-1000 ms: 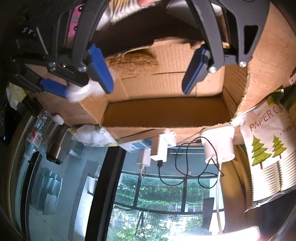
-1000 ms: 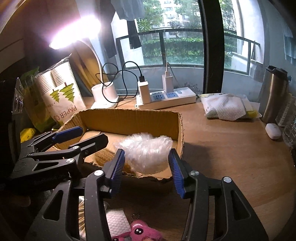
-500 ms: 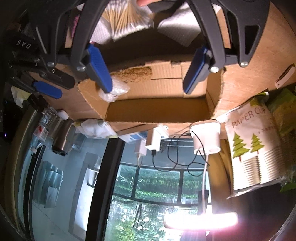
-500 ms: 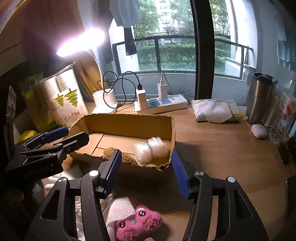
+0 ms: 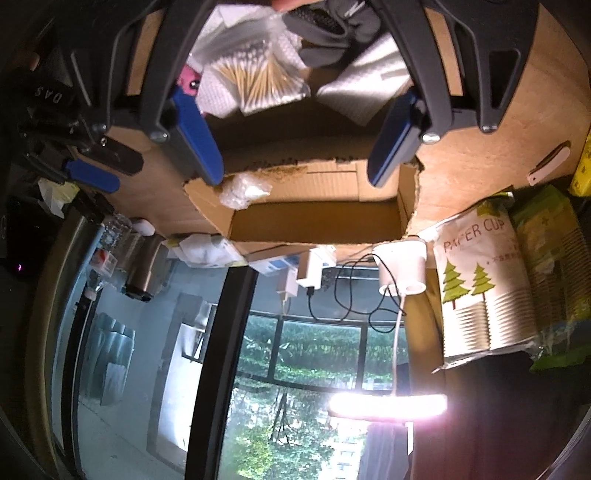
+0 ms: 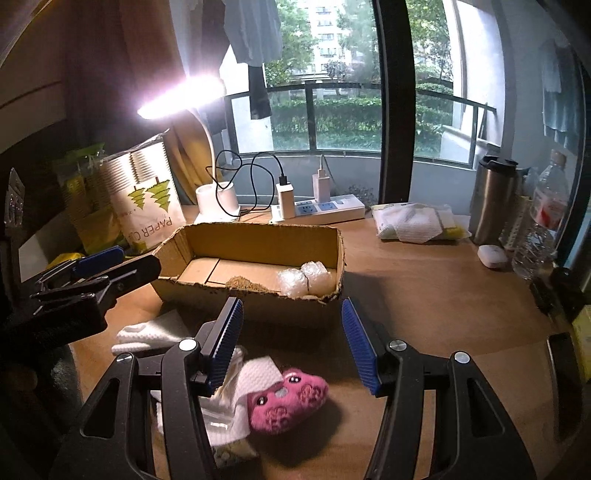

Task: Organize soft objects
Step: 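Move both open tools back over the remaining pile of items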

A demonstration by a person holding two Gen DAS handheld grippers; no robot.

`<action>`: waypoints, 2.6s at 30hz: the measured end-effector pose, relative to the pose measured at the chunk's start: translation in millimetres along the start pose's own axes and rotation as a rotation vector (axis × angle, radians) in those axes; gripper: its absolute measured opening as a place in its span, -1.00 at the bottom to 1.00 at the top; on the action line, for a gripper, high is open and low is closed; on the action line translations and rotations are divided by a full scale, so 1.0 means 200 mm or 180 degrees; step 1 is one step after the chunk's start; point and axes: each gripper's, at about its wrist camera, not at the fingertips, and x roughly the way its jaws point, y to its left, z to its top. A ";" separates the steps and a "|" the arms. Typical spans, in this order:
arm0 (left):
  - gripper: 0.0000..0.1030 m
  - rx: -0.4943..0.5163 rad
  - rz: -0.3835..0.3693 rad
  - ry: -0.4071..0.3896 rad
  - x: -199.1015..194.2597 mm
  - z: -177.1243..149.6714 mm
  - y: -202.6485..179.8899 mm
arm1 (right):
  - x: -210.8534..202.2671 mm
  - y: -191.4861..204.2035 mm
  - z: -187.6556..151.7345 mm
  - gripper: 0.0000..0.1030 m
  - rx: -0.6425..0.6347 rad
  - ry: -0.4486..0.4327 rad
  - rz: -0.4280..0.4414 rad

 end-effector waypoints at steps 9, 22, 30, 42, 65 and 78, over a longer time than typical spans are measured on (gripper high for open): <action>0.61 0.0048 -0.0035 -0.0103 -0.18 -0.05 -0.04 | -0.18 0.01 -0.07 0.15 0.0018 -0.0098 -0.0110; 0.61 0.0133 -0.0109 -0.0152 -0.36 -0.16 -0.11 | -0.43 -0.03 -0.17 0.15 0.0090 -0.0245 -0.0259; 0.62 0.0169 -0.0098 -0.0073 -0.39 -0.27 -0.14 | -0.49 -0.07 -0.26 0.15 0.0154 -0.0253 -0.0292; 0.62 0.0161 -0.0041 0.0192 -0.29 -0.41 -0.14 | -0.38 -0.07 -0.37 0.15 0.0197 -0.0079 -0.0169; 0.62 0.0127 -0.0043 0.0511 -0.03 -0.45 -0.08 | 0.03 -0.03 -0.40 0.15 0.0218 0.0378 0.0016; 0.62 0.0159 -0.0096 0.0566 0.06 -0.41 -0.10 | 0.21 -0.05 -0.37 0.15 0.0298 0.0583 0.0094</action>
